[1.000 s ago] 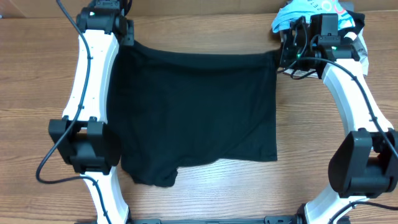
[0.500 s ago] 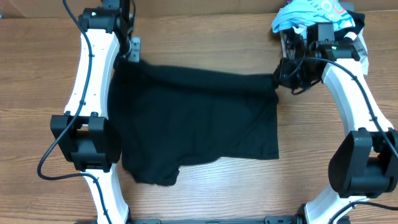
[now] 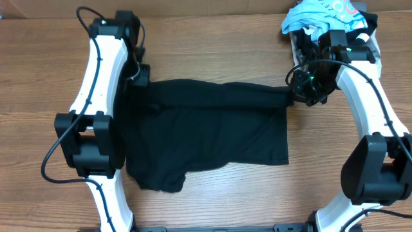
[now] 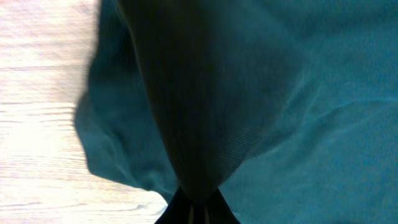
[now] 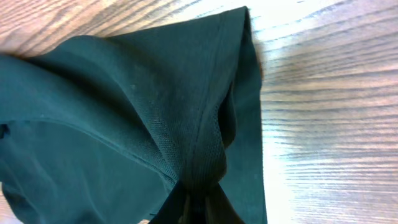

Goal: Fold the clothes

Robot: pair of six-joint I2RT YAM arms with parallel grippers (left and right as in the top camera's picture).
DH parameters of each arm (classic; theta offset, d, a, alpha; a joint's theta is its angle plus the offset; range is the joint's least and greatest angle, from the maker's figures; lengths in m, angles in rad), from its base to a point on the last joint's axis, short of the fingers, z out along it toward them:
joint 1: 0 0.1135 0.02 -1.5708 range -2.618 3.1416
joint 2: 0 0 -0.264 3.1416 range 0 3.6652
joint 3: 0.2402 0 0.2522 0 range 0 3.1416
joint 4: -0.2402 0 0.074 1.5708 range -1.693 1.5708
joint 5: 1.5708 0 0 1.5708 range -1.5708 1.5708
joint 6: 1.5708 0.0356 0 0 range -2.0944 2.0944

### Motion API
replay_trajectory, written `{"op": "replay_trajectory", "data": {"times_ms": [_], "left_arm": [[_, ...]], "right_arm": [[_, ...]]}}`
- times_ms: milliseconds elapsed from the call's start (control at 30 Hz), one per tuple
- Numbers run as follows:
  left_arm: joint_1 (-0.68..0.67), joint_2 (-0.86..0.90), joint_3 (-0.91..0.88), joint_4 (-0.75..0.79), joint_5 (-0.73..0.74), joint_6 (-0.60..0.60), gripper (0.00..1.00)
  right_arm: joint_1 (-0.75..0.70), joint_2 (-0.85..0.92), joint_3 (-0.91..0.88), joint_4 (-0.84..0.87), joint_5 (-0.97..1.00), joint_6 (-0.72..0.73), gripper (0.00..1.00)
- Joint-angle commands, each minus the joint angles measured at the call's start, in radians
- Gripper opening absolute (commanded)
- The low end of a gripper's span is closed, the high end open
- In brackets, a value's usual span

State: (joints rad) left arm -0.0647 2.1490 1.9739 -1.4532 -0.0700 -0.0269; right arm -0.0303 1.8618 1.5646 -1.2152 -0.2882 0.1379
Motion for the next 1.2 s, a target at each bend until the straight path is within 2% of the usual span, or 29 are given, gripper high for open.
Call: {"op": "replay_trajectory", "data": {"times_ms": [0,33,67,100,167,200,300,433,633,733,767,800,933,1167], "left_arm": [[0.006,-0.003,-0.084,0.04,0.007,0.006,0.04],[0.007,-0.003,-0.098,0.053,0.008,0.006,0.09],[0.008,-0.003,-0.108,0.064,0.007,0.005,0.2],[0.008,-0.003,-0.115,0.072,0.007,0.006,0.36],[0.01,-0.003,-0.116,0.078,0.006,0.006,0.59],[0.011,-0.003,-0.115,0.079,0.003,0.006,0.66],[0.016,-0.003,-0.105,0.07,-0.035,0.005,0.77],[0.039,-0.004,-0.023,0.007,-0.044,0.005,0.82],[0.079,-0.005,0.285,-0.157,-0.008,0.005,0.89],[0.085,-0.01,0.496,-0.237,0.019,0.005,0.95],[0.085,-0.035,0.559,-0.237,0.068,0.005,1.0],[0.084,-0.055,0.596,-0.236,0.102,0.005,1.0],[0.083,-0.153,0.674,-0.236,0.149,0.005,1.0],[0.083,-0.35,0.679,-0.236,0.15,0.0,1.0]], "right_arm": [[-0.005,-0.002,0.005,0.002,0.026,0.0,0.15],[-0.005,-0.002,0.005,0.001,0.026,0.0,0.24],[-0.005,-0.002,0.005,0.0,0.026,0.0,0.36],[-0.005,-0.002,0.005,-0.002,0.026,0.0,0.44],[-0.005,-0.002,0.005,-0.008,0.026,0.0,0.54],[-0.005,-0.002,0.005,-0.01,0.026,0.0,0.56],[-0.005,-0.002,0.005,-0.012,0.024,0.0,0.56],[-0.005,-0.004,0.026,-0.011,-0.008,-0.001,0.57],[-0.005,-0.075,0.13,-0.038,-0.025,-0.007,0.61],[-0.005,-0.142,0.177,-0.035,-0.027,0.005,0.68],[-0.005,-0.178,0.192,-0.027,-0.026,0.013,0.72],[-0.005,-0.198,0.195,-0.02,-0.027,0.016,0.73],[-0.005,-0.259,0.196,-0.026,-0.027,0.015,0.75],[-0.005,-0.341,0.196,-0.071,-0.027,0.015,0.75]]}}
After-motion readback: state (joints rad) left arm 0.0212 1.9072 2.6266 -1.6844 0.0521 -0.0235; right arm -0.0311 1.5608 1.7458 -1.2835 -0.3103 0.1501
